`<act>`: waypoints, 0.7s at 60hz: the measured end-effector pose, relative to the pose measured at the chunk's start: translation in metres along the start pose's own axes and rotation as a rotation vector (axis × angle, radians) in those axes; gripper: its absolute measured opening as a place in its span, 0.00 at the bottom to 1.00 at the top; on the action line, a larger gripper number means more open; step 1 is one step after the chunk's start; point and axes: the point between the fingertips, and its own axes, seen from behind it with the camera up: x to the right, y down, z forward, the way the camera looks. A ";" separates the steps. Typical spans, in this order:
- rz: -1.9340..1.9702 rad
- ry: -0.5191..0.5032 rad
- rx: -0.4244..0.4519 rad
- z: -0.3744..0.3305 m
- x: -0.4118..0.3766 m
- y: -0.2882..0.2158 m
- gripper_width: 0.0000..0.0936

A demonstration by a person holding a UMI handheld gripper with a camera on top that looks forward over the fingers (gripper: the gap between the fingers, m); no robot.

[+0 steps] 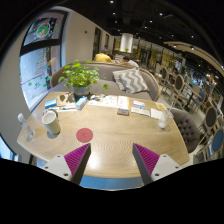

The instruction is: Pour water

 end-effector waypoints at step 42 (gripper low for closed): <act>0.008 -0.095 -0.025 -0.020 -0.250 0.044 0.92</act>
